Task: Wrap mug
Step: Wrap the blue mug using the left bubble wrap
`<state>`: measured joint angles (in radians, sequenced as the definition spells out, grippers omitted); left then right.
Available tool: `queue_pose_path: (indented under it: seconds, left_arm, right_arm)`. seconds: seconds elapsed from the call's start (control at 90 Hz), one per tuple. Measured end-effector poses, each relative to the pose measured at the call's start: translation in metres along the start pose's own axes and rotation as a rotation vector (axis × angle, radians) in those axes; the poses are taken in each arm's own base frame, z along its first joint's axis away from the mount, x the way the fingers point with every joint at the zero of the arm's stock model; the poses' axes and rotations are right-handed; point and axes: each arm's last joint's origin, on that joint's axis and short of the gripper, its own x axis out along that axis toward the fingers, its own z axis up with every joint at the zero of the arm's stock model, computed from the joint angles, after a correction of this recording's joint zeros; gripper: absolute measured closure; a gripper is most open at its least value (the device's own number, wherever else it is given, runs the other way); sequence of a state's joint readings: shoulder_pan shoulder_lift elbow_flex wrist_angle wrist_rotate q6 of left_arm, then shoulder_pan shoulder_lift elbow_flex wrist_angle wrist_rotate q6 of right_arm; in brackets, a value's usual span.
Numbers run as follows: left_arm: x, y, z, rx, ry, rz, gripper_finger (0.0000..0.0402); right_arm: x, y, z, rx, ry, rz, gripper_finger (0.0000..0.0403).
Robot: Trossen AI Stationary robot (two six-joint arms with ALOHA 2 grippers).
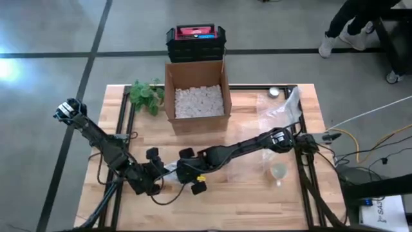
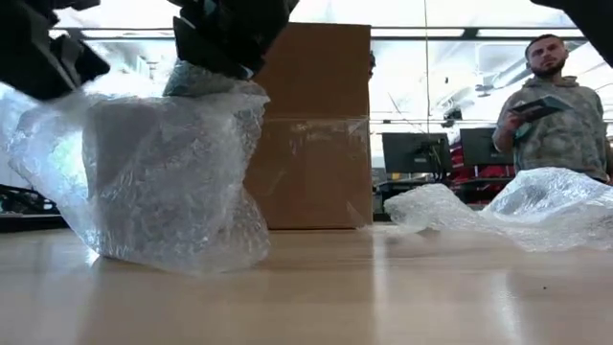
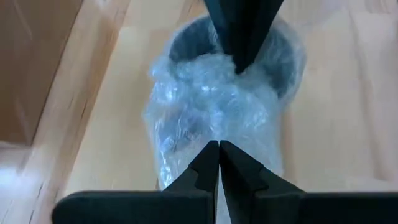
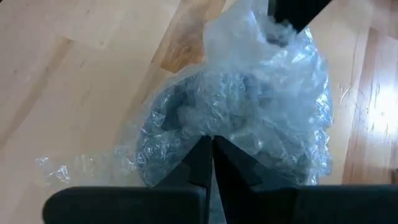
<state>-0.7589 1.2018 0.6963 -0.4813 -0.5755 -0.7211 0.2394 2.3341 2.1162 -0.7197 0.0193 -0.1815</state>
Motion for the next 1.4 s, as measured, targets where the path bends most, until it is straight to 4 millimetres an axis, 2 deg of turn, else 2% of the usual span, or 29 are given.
queue_pose_path:
  seconds: [0.778, 1.122, 1.4]
  left_arm:
    - [-0.002, -0.008, 0.012, 0.033, -0.109, -0.067, 0.0402]
    - [-0.015, -0.004, 0.022, 0.025, -0.130, -0.044, 0.0402]
    - [-0.002, -0.009, 0.019, 0.026, -0.150, -0.055, 0.0402]
  right_arm:
    - [0.000, 0.000, 0.000, -0.019, -0.001, -0.001, 0.0400]
    - [0.000, 0.000, 0.000, -0.040, 0.001, -0.001, 0.0400]
    - [0.000, 0.000, 0.001, -0.039, -0.001, -0.007, 0.0400]
